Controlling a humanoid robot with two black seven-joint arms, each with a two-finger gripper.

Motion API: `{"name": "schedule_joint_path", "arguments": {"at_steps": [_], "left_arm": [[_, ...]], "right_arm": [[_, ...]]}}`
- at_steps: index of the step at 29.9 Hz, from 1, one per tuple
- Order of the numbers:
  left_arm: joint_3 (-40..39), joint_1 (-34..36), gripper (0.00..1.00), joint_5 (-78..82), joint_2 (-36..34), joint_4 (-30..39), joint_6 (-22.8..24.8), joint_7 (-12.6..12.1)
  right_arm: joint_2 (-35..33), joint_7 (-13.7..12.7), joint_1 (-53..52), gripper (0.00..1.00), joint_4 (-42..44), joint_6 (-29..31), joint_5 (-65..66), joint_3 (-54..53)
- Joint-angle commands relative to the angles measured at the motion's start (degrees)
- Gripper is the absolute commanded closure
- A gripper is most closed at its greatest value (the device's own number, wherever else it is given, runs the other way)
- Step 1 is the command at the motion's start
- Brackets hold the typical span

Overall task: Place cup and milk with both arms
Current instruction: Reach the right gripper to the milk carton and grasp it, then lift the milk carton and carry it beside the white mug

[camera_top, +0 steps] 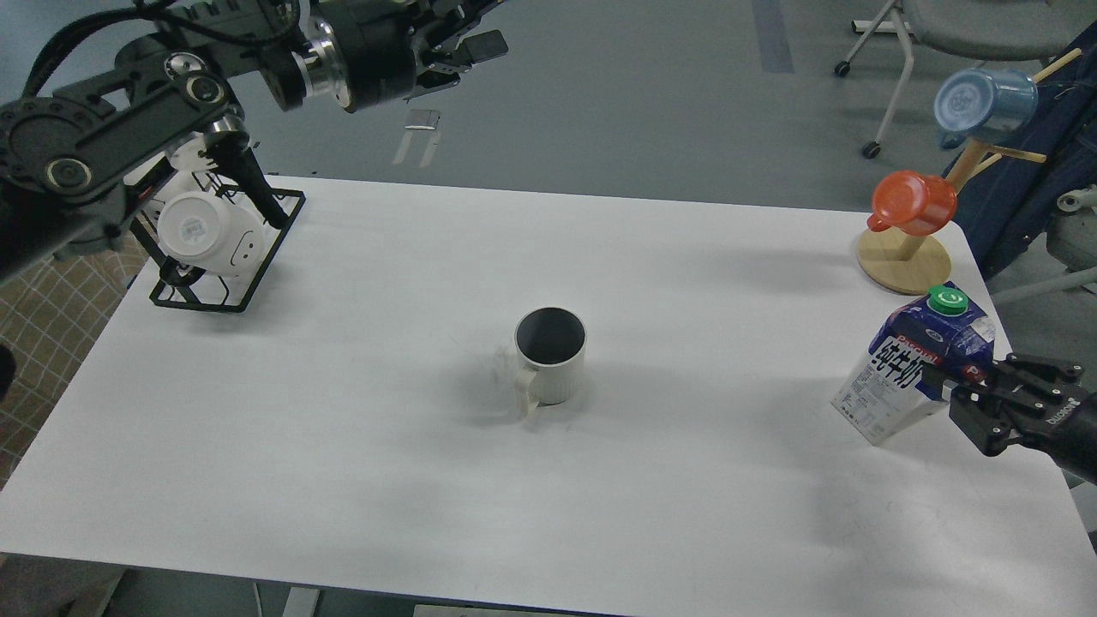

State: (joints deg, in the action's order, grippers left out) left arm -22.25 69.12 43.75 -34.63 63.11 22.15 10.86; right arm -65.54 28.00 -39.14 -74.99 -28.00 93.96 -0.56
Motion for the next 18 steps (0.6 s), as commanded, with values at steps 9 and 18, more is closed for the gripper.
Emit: {"name": "schedule_joint_path", "arguments": {"at_steps": [9,18], "left_arm": [[-0.1,0.0,0.05,-0.1,-0.1,0.1,0.1,-0.1],[-0.1,-0.1,0.05,-0.1,-0.1,0.0,0.1,-0.1]], "right_arm": [[1.6,0.0,-5.6,1.00,-2.9,0.0,-0.1,-4.2],[15.6,0.0,-11.7,1.00,5.8,0.0,3.0,-0.7]]}}
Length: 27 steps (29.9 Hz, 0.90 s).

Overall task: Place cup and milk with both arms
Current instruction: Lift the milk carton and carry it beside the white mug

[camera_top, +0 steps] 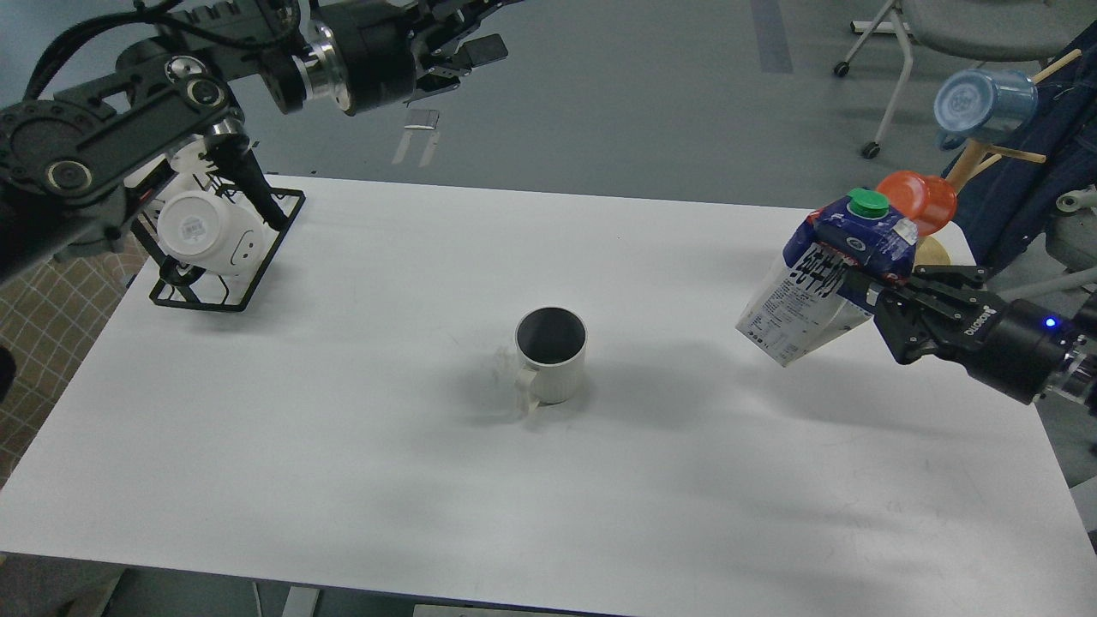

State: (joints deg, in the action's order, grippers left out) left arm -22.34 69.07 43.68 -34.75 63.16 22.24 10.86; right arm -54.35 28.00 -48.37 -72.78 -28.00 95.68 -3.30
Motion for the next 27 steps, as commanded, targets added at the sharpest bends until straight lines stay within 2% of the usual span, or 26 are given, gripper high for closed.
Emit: {"name": "schedule_joint_path", "arguments": {"at_steps": [1,6,12,27], "left_arm": [[0.0,-0.1,0.05,0.0,0.0,-0.1,0.0,0.0],[0.1,-0.2,0.05,0.0,0.0,0.0,-0.1,0.0],[-0.1,-1.0,0.05,0.0,-0.4,0.0,-0.1,0.0],[-0.1,-1.1,0.05,0.0,-0.7,-0.1,-0.1,0.0]], "right_arm": [[5.5,0.0,-3.2,1.00,4.3,0.0,1.2,3.0],[14.2,0.0,-10.2,1.00,9.7,0.0,0.4,10.8],[22.4,0.0,-12.3,1.00,14.9,0.0,0.0,13.6],[30.7,0.0,-11.7,1.00,20.4,0.0,-0.1,14.6]]}}
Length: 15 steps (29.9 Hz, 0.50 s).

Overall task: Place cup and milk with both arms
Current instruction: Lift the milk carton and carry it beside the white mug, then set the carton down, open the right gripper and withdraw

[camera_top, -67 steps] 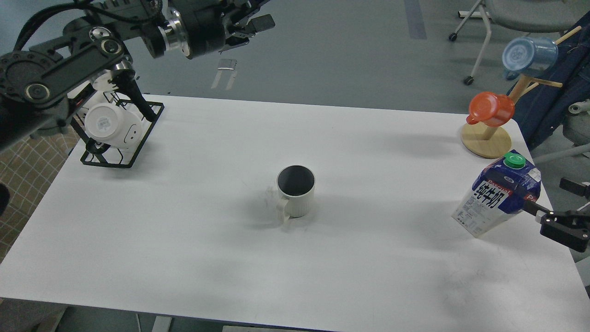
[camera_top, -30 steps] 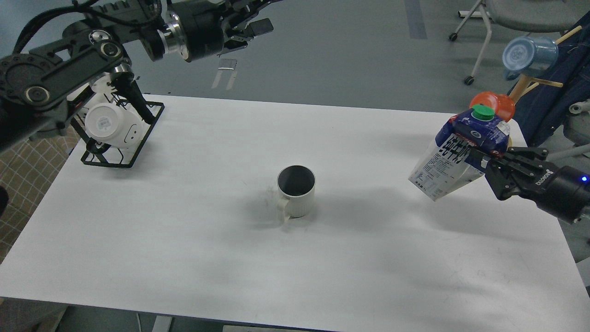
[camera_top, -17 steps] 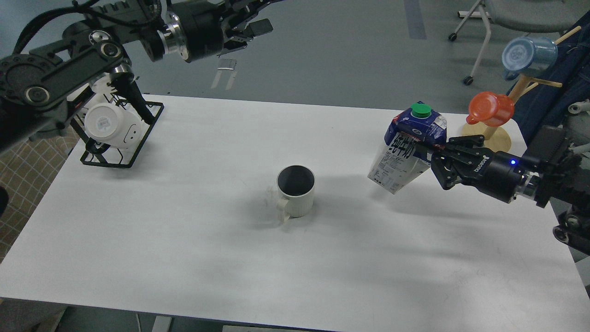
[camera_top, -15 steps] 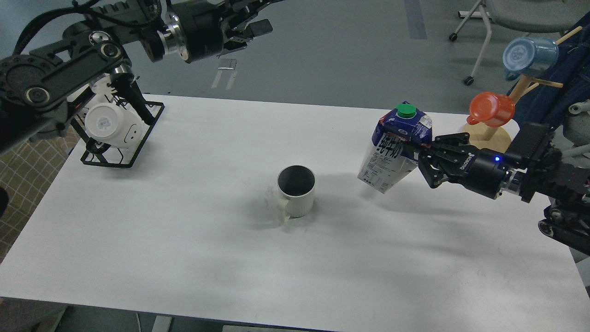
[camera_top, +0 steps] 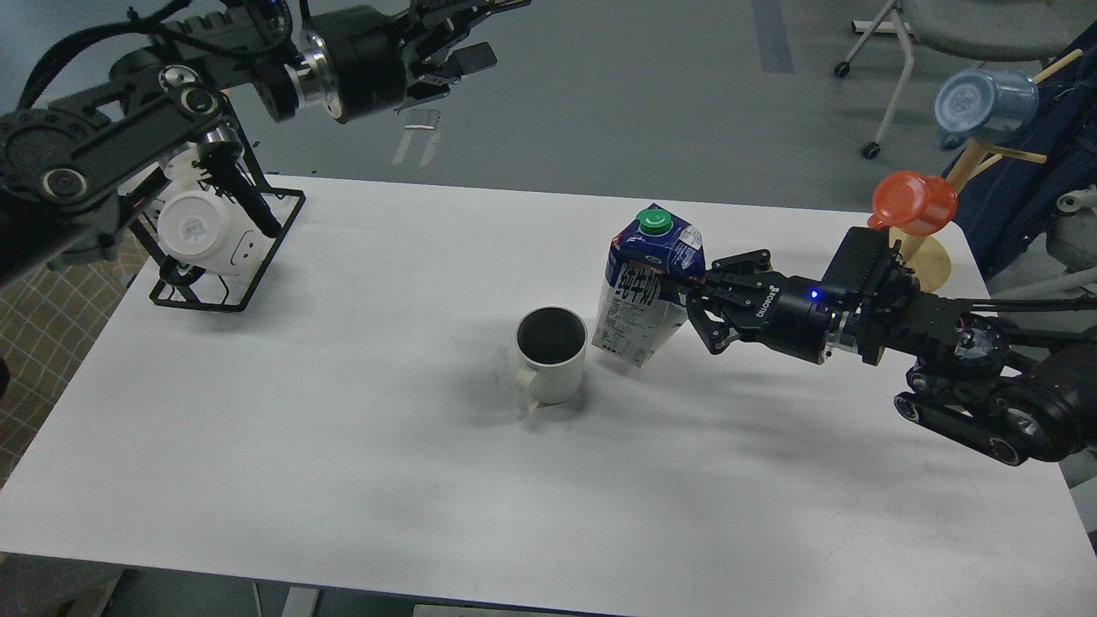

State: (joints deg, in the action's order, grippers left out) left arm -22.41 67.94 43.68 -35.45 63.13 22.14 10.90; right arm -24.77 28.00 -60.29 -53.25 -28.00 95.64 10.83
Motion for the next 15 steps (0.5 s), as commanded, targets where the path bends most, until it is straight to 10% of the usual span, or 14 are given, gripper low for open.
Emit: {"name": "schedule_joint_path", "arguments": {"at_steps": [1,7,11,15], "left_arm": [[0.0,0.0,0.05,0.0,0.0,0.1,0.0,0.0],[0.1,0.0,0.05,0.1,0.0,0.0,0.0,-0.1],[0.1,-0.1,0.05,0.1,0.2,0.0,0.0,-0.1],[0.1,-0.1,0.05,0.1,0.3,0.0,0.0,-0.1]], "right_arm": [[1.3,0.0,0.3,1.00,1.0,0.0,0.0,0.5],[1.2,0.0,0.4,0.89,1.3,0.0,0.0,0.5],[1.2,0.0,0.6,0.57,1.3,0.0,-0.1,0.6],[1.3,0.0,1.0,0.48,1.3,0.0,-0.1,0.5]]}}
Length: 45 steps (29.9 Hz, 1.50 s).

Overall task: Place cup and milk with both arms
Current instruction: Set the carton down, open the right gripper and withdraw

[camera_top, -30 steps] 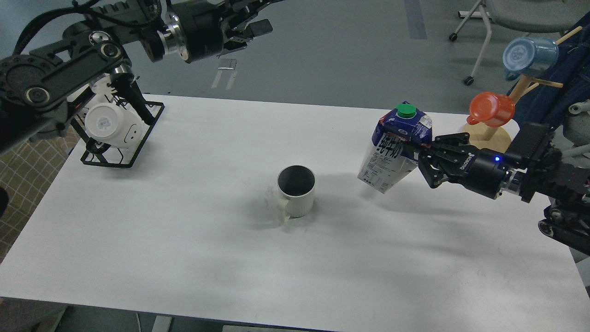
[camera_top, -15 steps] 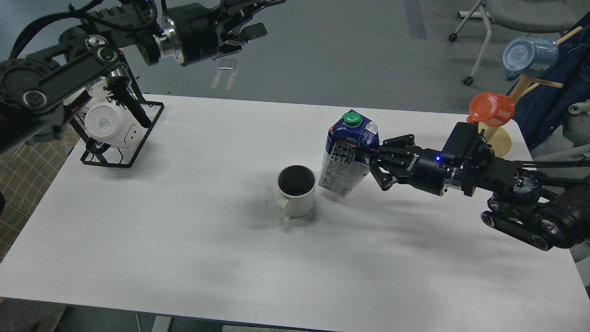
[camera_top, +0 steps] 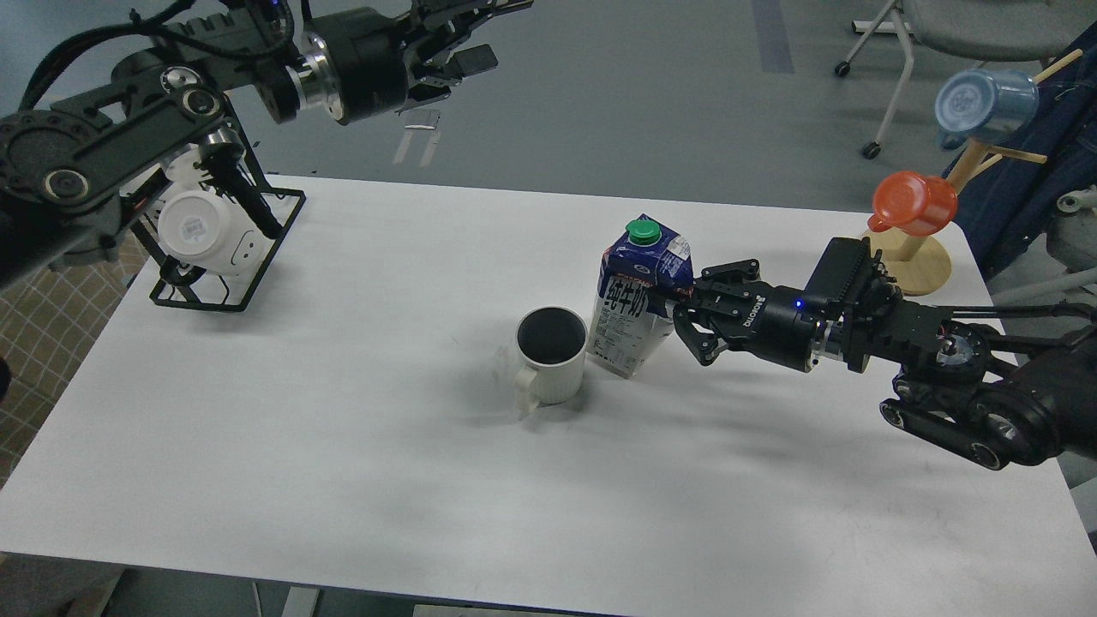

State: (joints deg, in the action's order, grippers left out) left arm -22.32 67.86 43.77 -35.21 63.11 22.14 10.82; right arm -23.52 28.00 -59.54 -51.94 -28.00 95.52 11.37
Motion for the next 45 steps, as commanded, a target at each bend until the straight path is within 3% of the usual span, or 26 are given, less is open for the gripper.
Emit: {"name": "schedule_joint_path", "arguments": {"at_steps": [1,11,20,28,35,38,45], "left_arm": [[0.0,0.0,0.05,0.0,0.0,0.0,0.0,0.0],[0.0,0.0,0.05,0.0,0.0,0.0,0.0,0.0],[0.0,0.0,0.05,0.0,-0.1,0.1,0.1,0.0],[0.0,0.0,0.05,0.0,-0.1,0.1,0.1,0.0],[-0.2,0.0,0.05,-0.2,-0.2,0.1,0.2,0.0],[-1.6,0.0,0.05,-0.2,0.0,0.0,0.2,0.0],[-4.5,-0.5,0.05,-0.4,0.6,-0.1,0.2,0.1]], "right_arm": [[0.1,0.0,0.3,0.46,0.0,0.0,-0.2,0.0],[-0.6,0.0,0.8,0.40,-0.6,0.0,-0.8,0.0],[-7.1,0.0,0.8,0.38,-7.4,0.0,-1.0,0.1],[-18.0,0.0,0.9,0.38,-19.5,0.0,-1.0,0.1],[-32.8,0.0,0.0,0.37,-31.5,0.0,-1.3,-0.6],[-36.9,0.0,-1.4,0.37,-33.0,0.0,-5.6,-2.1],[-37.9,0.0,-11.3,0.35,-31.8,1.7,-26.0,-7.8]]}}
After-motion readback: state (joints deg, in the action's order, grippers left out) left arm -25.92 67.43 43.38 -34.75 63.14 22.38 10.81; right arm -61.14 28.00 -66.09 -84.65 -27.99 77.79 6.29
